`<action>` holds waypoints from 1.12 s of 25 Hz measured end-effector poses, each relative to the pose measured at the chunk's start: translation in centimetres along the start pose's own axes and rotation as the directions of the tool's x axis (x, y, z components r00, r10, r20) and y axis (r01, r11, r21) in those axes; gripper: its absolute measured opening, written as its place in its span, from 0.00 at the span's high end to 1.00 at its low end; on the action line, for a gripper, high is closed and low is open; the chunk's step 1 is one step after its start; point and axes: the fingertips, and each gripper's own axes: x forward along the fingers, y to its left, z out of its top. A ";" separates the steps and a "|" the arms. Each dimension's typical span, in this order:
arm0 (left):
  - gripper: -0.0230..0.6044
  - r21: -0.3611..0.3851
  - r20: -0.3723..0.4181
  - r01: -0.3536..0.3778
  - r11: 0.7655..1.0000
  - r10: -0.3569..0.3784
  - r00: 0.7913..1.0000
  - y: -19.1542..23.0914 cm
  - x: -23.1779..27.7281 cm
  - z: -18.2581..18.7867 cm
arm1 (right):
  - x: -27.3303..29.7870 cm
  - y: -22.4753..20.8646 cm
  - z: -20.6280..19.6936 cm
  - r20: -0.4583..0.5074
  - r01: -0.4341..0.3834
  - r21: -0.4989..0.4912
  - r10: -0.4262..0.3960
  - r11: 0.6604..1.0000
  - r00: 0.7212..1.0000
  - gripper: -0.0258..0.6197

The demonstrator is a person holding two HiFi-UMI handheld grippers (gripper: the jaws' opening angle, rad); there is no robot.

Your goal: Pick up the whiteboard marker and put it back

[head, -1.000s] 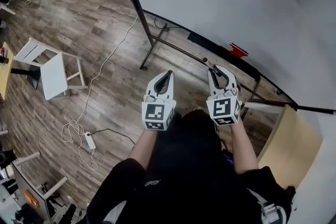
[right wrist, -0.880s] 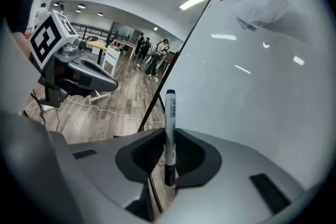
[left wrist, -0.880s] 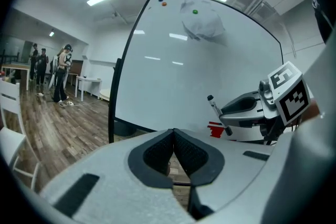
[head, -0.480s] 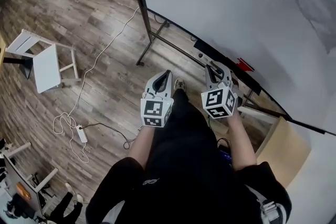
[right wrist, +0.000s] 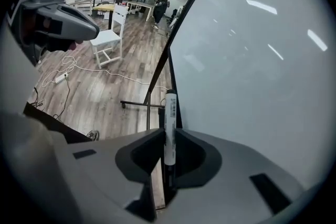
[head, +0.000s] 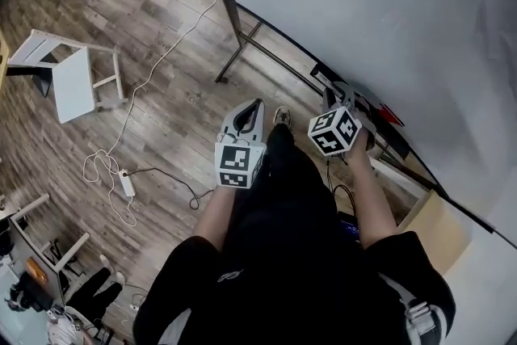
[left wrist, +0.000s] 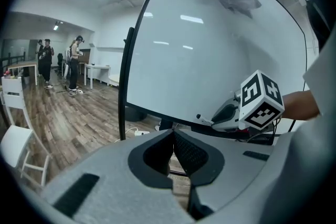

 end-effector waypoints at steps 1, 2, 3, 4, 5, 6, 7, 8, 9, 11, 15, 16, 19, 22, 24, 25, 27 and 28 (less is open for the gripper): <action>0.96 -0.004 -0.005 -0.001 1.000 0.001 1.000 0.1 0.2 -0.1 | 0.6 0.1 -0.2 -0.015 -0.007 -0.007 0.007 1.000 1.000 0.88; 0.95 -0.007 -0.009 -0.001 1.000 0.001 1.000 0.1 0.3 -0.2 | 1.1 0.3 -0.4 -0.030 -0.016 -0.016 0.015 1.000 0.999 0.88; 0.95 -0.008 -0.012 -0.002 1.000 0.002 1.000 0.1 0.4 -0.2 | 1.5 0.5 -0.7 -0.042 -0.025 -0.024 0.024 0.999 0.999 0.88; 0.95 -0.009 -0.014 -0.003 1.000 0.002 1.000 0.2 0.5 -0.2 | 1.8 0.7 -0.8 -0.051 -0.034 -0.031 0.032 0.999 0.998 0.88; 0.96 -0.009 -0.015 -0.003 1.000 0.003 1.000 0.3 0.7 -0.1 | 2.1 0.8 -0.9 -0.058 -0.040 -0.036 0.037 0.999 0.998 0.88; 0.96 -0.010 -0.015 -0.003 1.000 0.003 1.000 0.5 0.9 -0.1 | 2.4 0.8 -0.9 -0.064 -0.043 -0.040 0.040 0.998 0.997 0.88; 0.96 -0.010 -0.015 -0.004 1.000 0.003 1.000 0.7 1.0 0.0 | 2.7 0.9 -1.0 -0.070 -0.044 -0.044 0.041 0.998 0.997 0.88; 0.96 -0.011 -0.016 -0.004 1.000 0.004 1.000 0.9 1.2 0.0 | 2.9 0.9 -1.0 -0.079 -0.044 -0.049 0.040 0.998 0.996 0.88; 0.95 -0.013 -0.019 -0.004 1.000 0.004 1.000 1.0 1.2 0.0 | 3.1 0.9 -1.1 -0.088 -0.045 -0.055 0.040 0.998 0.995 0.88; 0.96 -0.018 -0.023 -0.005 1.000 0.005 1.000 1.3 1.2 -0.1 | 3.3 1.1 -1.4 -0.107 -0.048 -0.067 0.041 0.997 0.993 0.88; 0.95 -0.021 -0.024 -0.008 1.000 0.008 1.000 1.5 1.4 0.0 | 3.6 1.2 -1.5 -0.119 -0.059 -0.083 0.049 0.995 0.992 0.88; 0.96 -0.022 -0.023 -0.009 1.000 0.008 1.000 1.6 1.5 0.0 | 3.6 1.2 -1.5 -0.120 -0.061 -0.084 0.051 0.995 0.992 0.88; 0.96 -0.024 -0.023 -0.011 1.000 0.010 1.000 1.7 1.8 0.1 | 3.8 1.2 -1.5 -0.118 -0.064 -0.084 0.053 0.994 0.992 0.88; 0.96 -0.025 -0.022 -0.012 1.000 0.011 1.000 1.6 1.8 0.0 | 3.8 1.3 -1.6 -0.114 -0.068 -0.084 0.058 0.994 0.992 0.88; 0.96 -0.028 -0.023 -0.013 1.000 0.012 1.000 1.7 1.7 0.0 | 3.7 1.3 -1.5 -0.111 -0.069 -0.086 0.059 0.994 0.992 0.88; 0.96 -0.029 -0.025 -0.013 0.999 0.013 1.000 1.7 1.8 0.0 | 3.7 1.2 -1.4 -0.109 -0.068 -0.089 0.059 0.994 0.992 0.87; 0.95 -0.029 -0.027 -0.016 0.999 0.015 1.000 1.6 1.9 0.0 | 3.7 1.2 -1.5 -0.104 -0.068 -0.094 0.058 0.993 0.993 0.86; 0.95 -0.028 -0.027 -0.018 0.999 0.018 0.999 1.5 2.0 0.1 | 3.8 1.2 -1.6 -0.103 -0.069 -0.095 0.059 0.993 0.993 0.86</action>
